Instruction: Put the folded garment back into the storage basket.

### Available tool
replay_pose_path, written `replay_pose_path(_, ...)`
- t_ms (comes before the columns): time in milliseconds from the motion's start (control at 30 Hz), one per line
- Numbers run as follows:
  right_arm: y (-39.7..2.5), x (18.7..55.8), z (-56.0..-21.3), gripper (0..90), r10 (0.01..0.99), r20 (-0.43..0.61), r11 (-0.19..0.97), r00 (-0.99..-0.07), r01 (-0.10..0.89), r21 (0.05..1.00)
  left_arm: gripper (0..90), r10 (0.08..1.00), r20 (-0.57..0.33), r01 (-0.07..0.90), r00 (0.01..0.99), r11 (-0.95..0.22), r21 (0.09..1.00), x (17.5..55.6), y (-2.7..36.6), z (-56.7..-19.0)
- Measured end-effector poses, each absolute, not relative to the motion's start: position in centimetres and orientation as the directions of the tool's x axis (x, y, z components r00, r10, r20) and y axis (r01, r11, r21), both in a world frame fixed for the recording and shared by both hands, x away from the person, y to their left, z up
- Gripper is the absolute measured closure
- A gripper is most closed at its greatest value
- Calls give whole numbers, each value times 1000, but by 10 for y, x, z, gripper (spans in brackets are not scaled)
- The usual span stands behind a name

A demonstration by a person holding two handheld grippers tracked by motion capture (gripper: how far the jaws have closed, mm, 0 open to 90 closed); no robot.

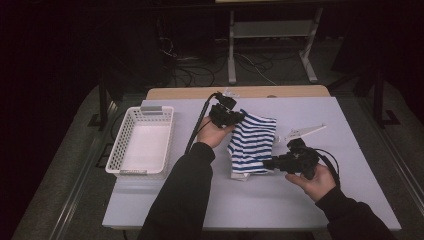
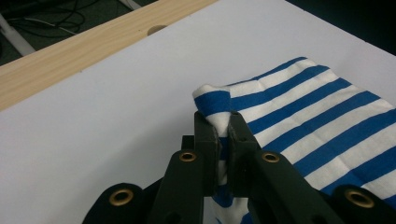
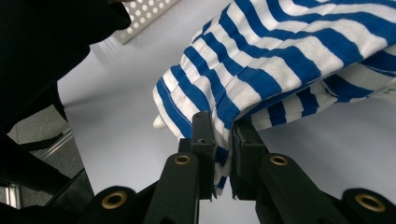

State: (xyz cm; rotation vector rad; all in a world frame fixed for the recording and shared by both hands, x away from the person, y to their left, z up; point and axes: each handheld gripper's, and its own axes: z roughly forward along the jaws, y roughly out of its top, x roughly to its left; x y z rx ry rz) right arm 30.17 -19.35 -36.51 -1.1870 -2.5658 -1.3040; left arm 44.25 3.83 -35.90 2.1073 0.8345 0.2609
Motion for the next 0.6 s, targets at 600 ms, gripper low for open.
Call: replay_pose_path(600,-165,305,-349,803,566,333,382,-754,598,705,841,650,-54,456,758,-470,756,438,63,-339)
